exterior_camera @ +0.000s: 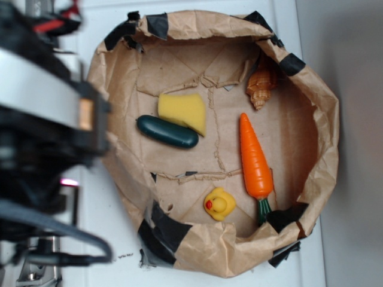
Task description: Grab the yellow duck.
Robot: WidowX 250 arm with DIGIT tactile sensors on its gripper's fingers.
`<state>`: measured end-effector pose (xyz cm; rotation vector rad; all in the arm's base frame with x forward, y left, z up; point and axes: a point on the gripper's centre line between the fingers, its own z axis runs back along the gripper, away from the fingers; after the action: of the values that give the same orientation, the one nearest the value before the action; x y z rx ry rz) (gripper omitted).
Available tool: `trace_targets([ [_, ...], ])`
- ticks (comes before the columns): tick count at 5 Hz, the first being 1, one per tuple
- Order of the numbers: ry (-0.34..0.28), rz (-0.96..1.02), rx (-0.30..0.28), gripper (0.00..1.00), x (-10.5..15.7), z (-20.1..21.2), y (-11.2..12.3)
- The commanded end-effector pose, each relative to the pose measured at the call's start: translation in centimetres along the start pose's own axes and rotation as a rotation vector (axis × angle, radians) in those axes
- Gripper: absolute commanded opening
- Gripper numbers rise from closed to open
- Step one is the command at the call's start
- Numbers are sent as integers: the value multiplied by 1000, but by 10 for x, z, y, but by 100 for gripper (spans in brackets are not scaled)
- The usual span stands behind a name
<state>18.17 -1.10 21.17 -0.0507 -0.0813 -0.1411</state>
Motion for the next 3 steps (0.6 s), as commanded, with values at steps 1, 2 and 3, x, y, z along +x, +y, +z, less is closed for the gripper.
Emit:
trace_targets([
  [1, -56, -187, -23, 100, 45, -39, 20],
  [2, -79, -194, -35, 100, 60, -49, 35],
  [3, -99, -196, 0, 100, 71, -57, 50],
])
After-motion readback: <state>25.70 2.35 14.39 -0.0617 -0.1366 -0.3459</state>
